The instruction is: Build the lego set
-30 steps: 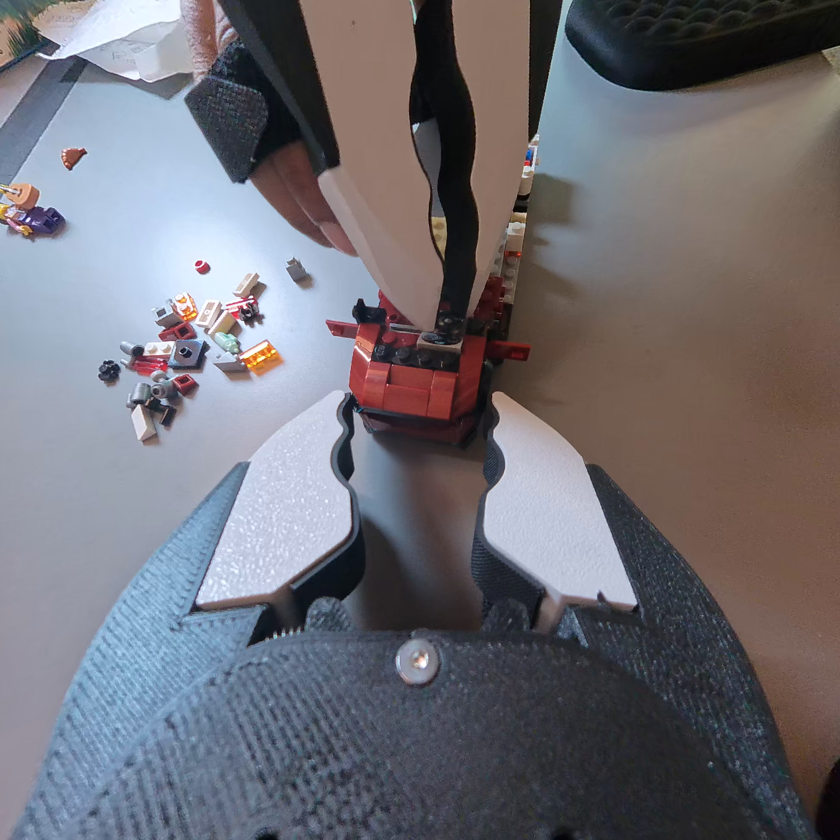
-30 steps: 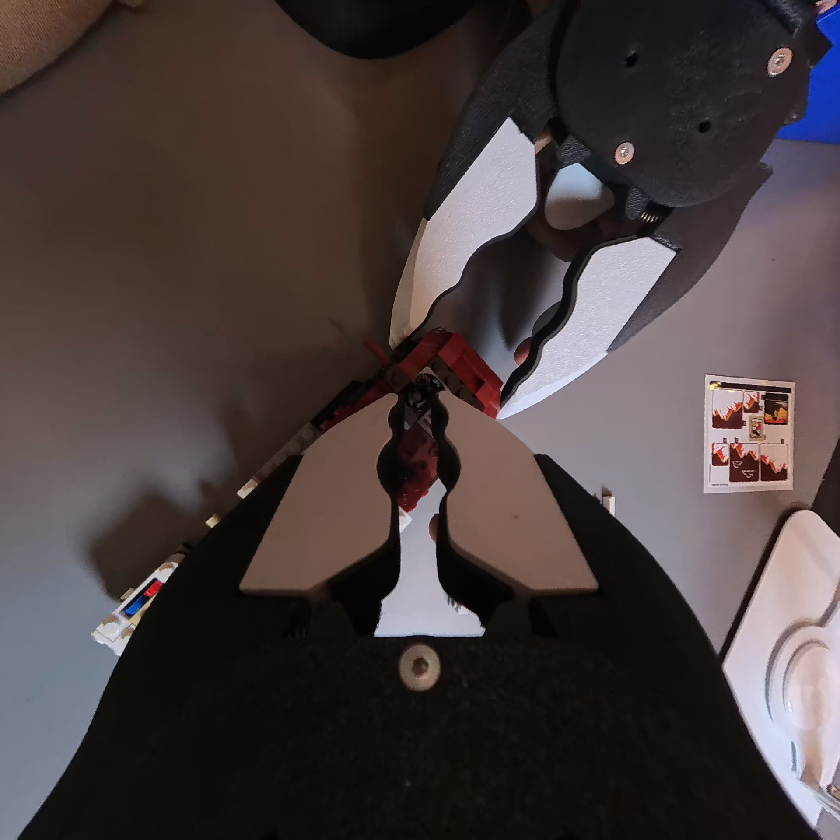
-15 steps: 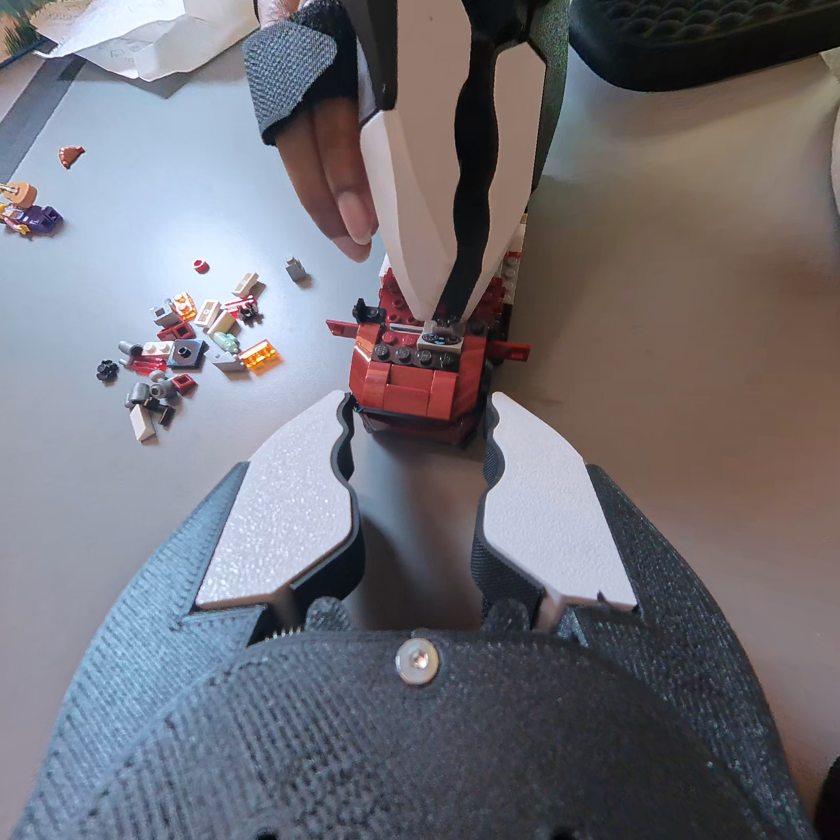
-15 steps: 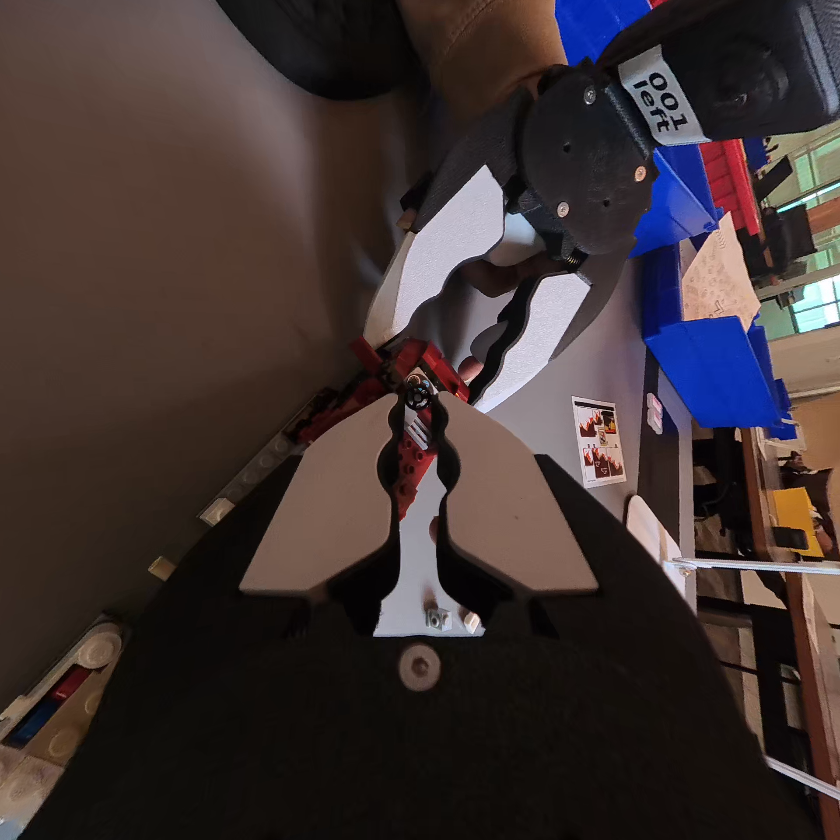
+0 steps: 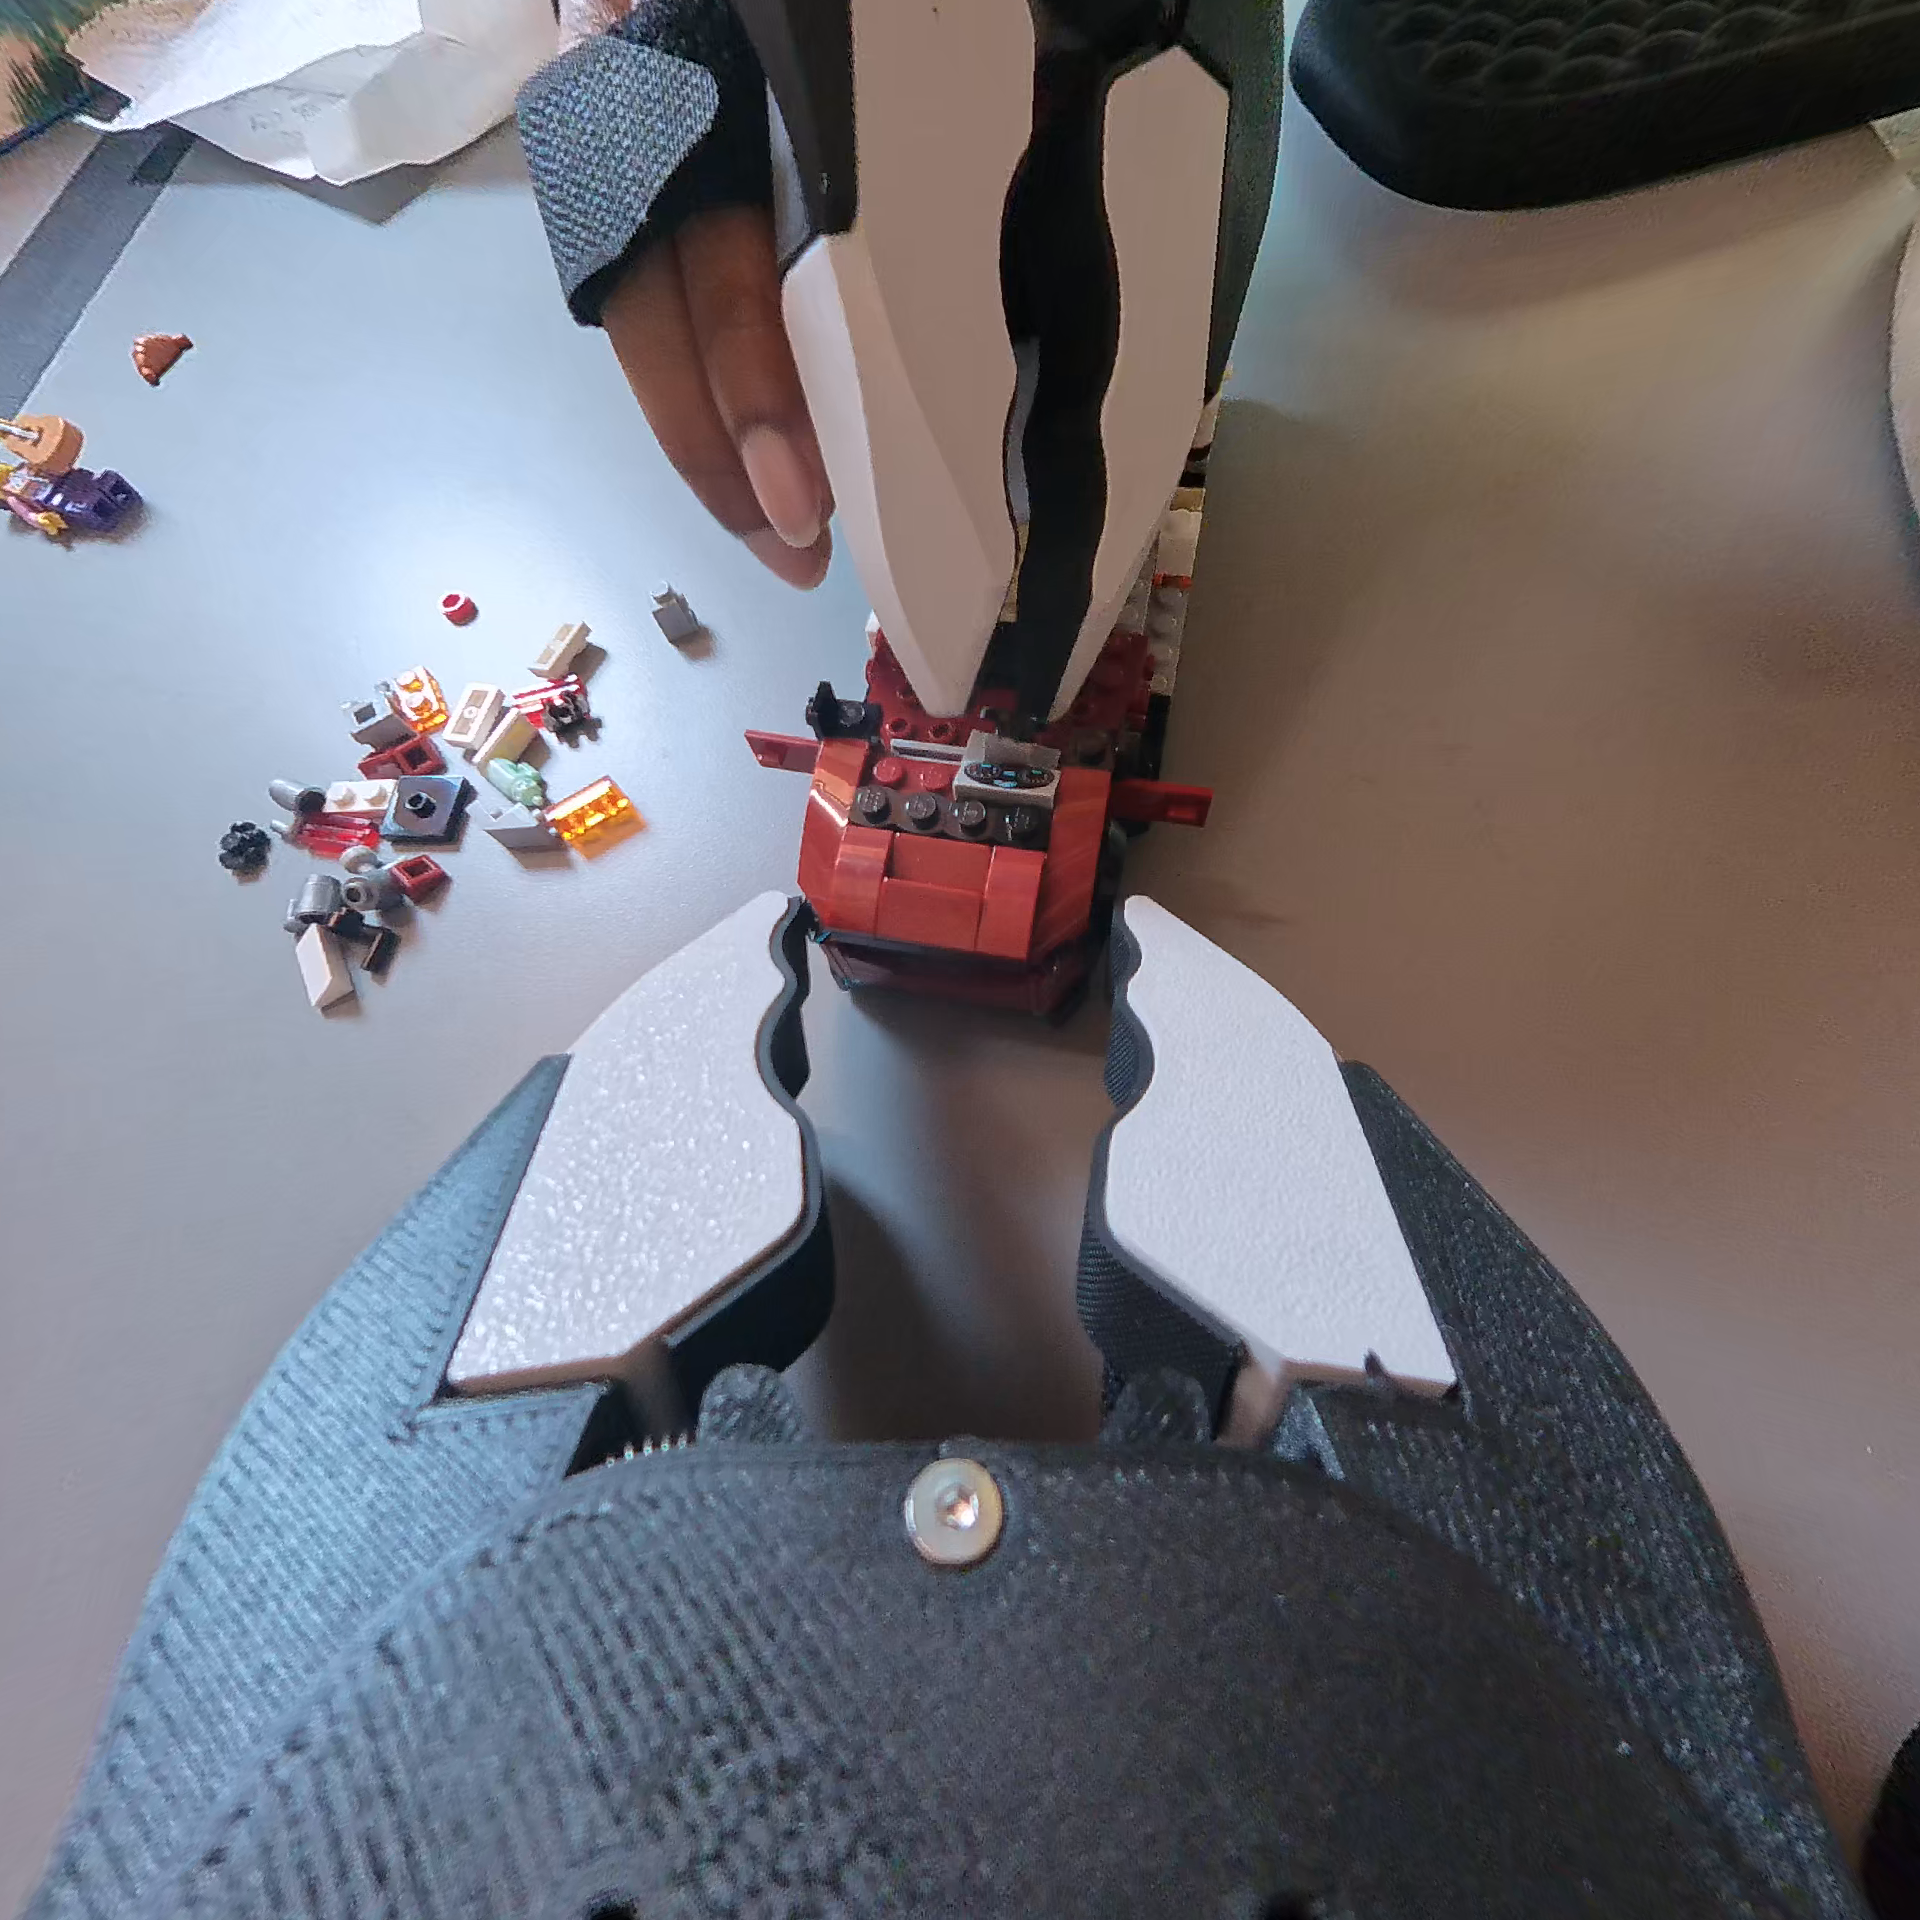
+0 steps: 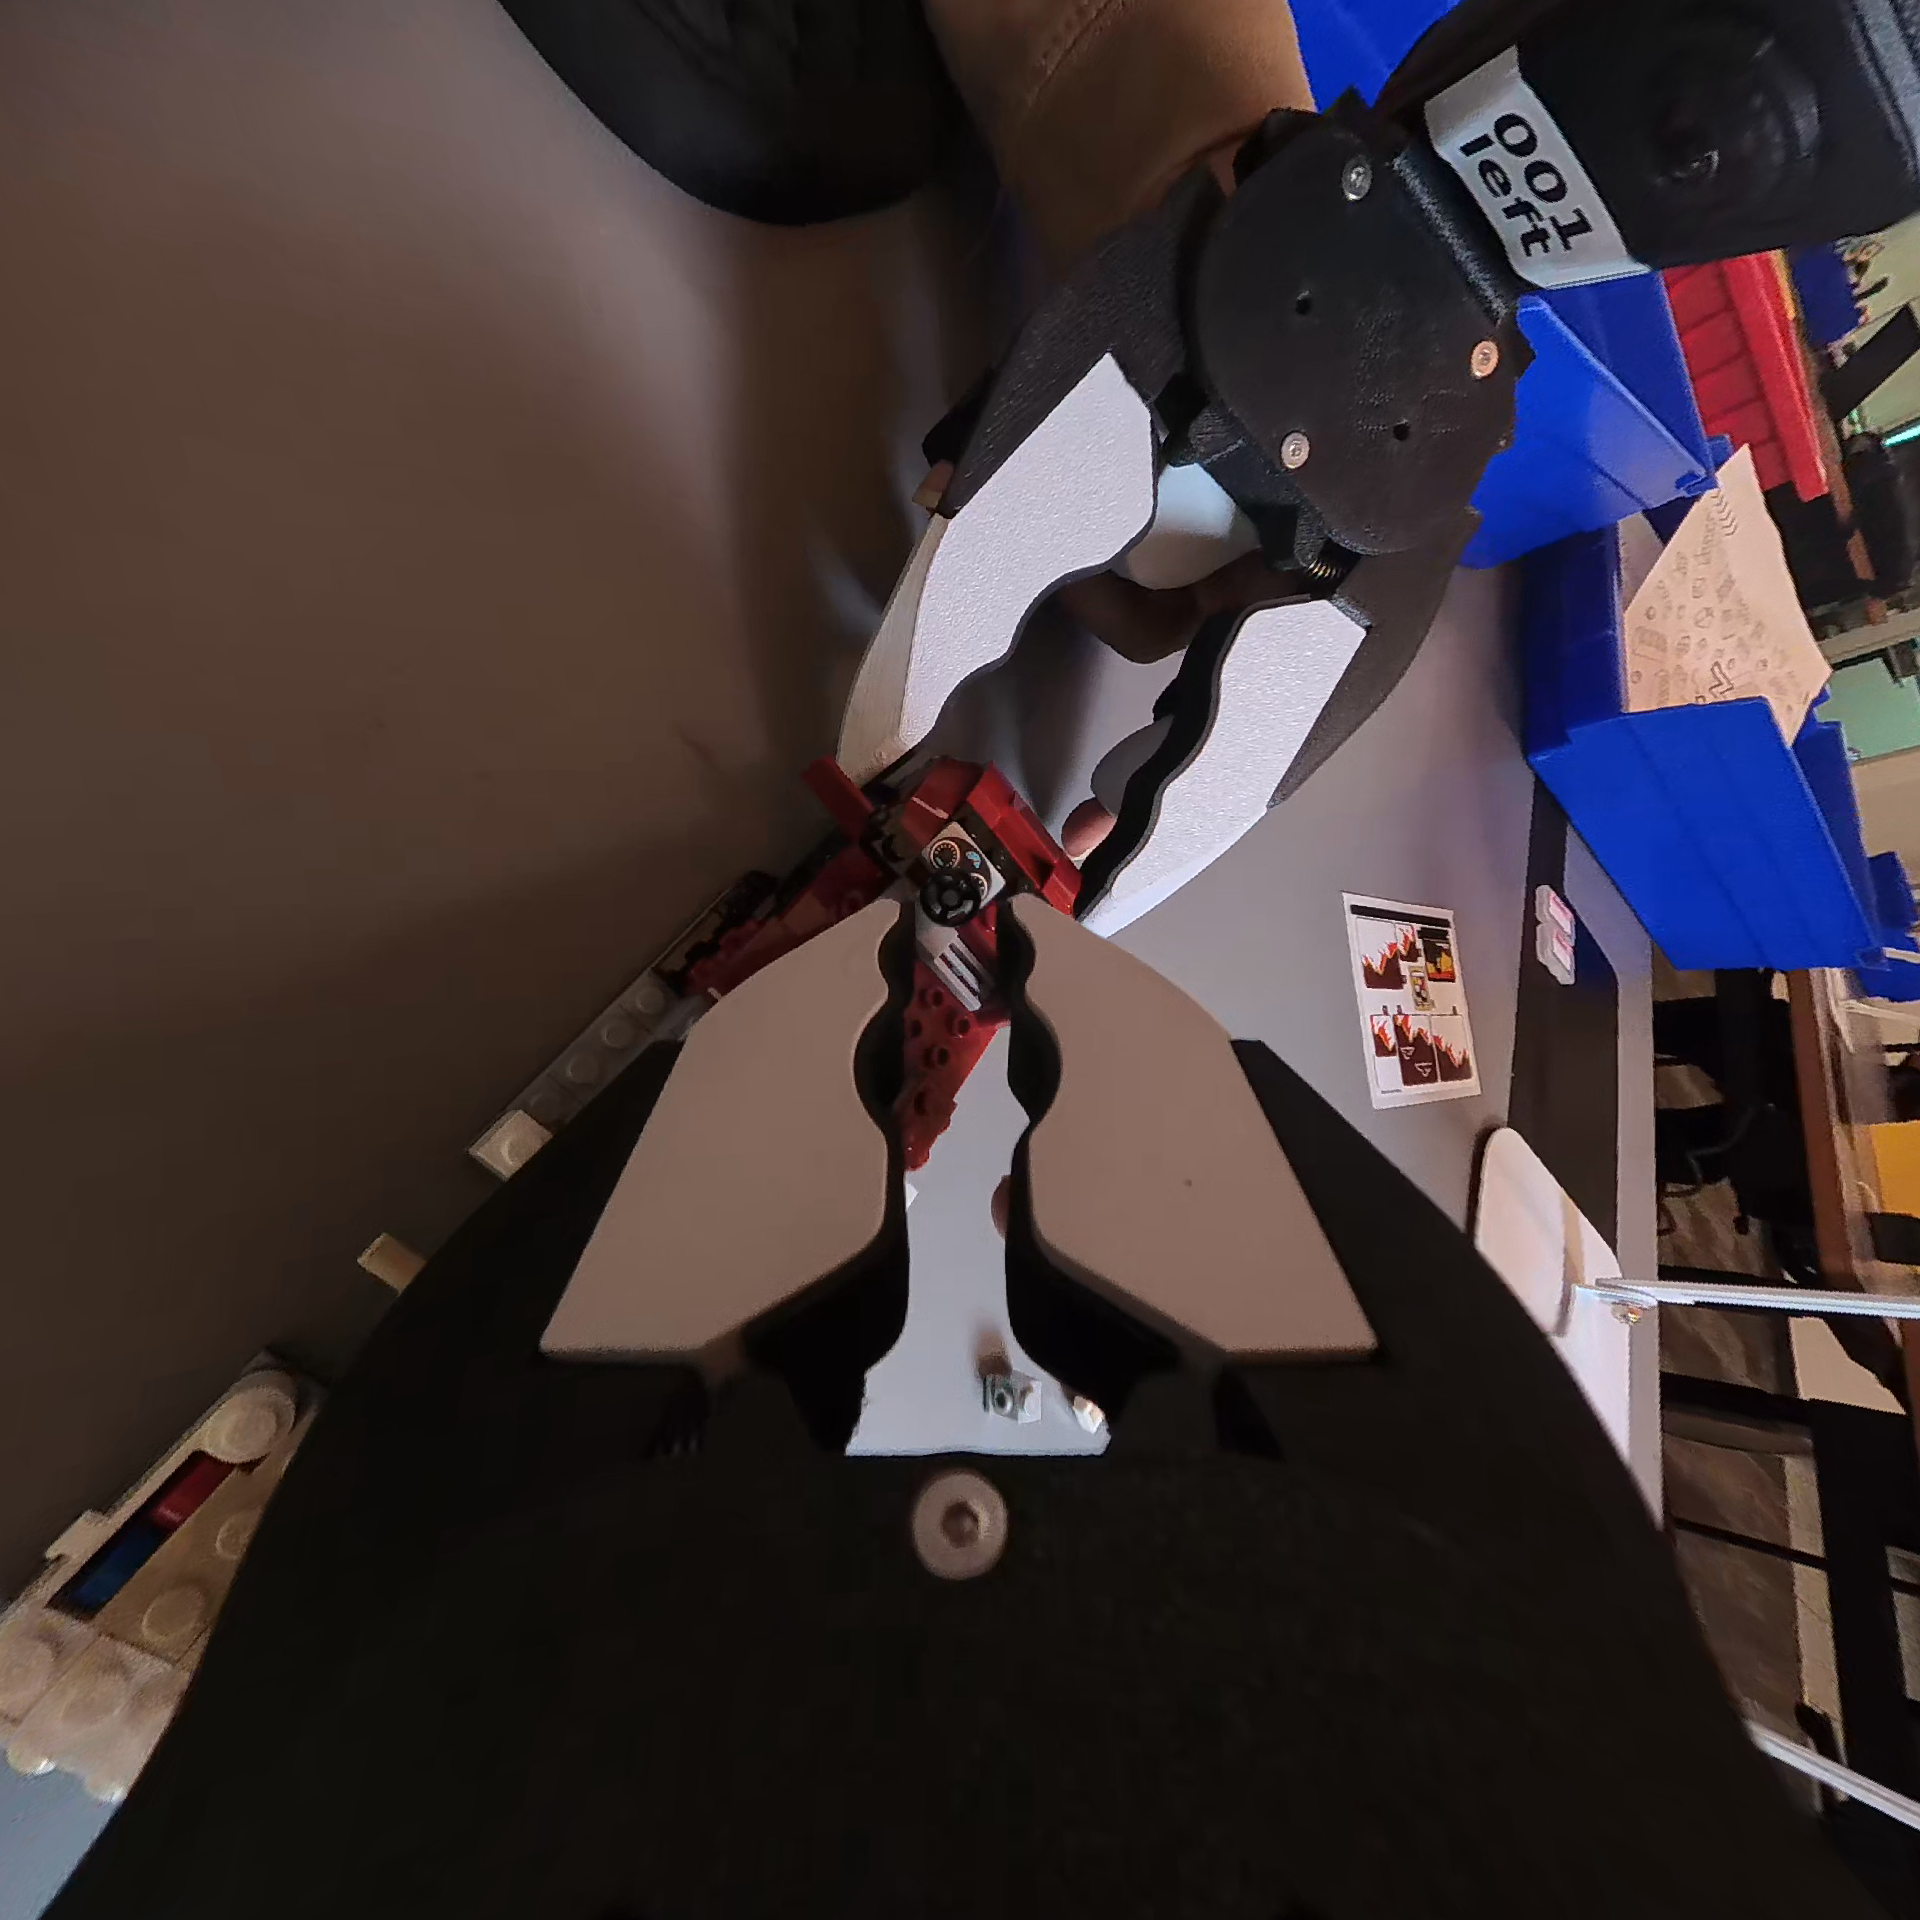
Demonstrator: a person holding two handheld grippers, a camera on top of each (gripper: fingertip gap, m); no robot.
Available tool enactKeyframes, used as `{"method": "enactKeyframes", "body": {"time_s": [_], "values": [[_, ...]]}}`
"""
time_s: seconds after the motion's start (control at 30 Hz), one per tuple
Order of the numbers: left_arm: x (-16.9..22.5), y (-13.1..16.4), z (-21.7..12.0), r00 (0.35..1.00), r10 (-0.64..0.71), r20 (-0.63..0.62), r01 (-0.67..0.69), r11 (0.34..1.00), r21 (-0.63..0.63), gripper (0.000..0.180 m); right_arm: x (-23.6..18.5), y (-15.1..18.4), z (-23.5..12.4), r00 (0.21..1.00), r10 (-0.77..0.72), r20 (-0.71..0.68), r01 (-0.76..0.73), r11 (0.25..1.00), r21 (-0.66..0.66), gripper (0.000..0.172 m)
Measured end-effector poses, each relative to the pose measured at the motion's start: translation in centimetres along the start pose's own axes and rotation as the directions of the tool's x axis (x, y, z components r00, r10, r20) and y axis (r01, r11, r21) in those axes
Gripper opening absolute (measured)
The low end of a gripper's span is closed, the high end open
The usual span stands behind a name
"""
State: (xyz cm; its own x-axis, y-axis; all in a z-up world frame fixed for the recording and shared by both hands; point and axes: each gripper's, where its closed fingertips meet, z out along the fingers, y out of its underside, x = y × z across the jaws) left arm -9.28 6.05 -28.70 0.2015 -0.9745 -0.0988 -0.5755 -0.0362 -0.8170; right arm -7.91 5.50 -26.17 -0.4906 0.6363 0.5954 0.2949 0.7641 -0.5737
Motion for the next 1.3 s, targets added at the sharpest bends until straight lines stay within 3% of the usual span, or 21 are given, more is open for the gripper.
{"method": "enactKeyframes", "body": {"time_s": [0.27,1.3], "values": [[0.02,0.0,0.0,1.0,0.001,-0.001,-0.001,1.0,0.0,0.055,-0.26,-0.15,0.08,0.981,0.153,0.115,-0.149,0.988,-0.048,0.006],[0.06,0.01,0.01,1.0,0.006,-0.001,-0.006,1.0,0.0,0.055,0.08,-0.18,0.11,0.972,0.162,0.171,-0.144,0.983,-0.113,0.015]]}}
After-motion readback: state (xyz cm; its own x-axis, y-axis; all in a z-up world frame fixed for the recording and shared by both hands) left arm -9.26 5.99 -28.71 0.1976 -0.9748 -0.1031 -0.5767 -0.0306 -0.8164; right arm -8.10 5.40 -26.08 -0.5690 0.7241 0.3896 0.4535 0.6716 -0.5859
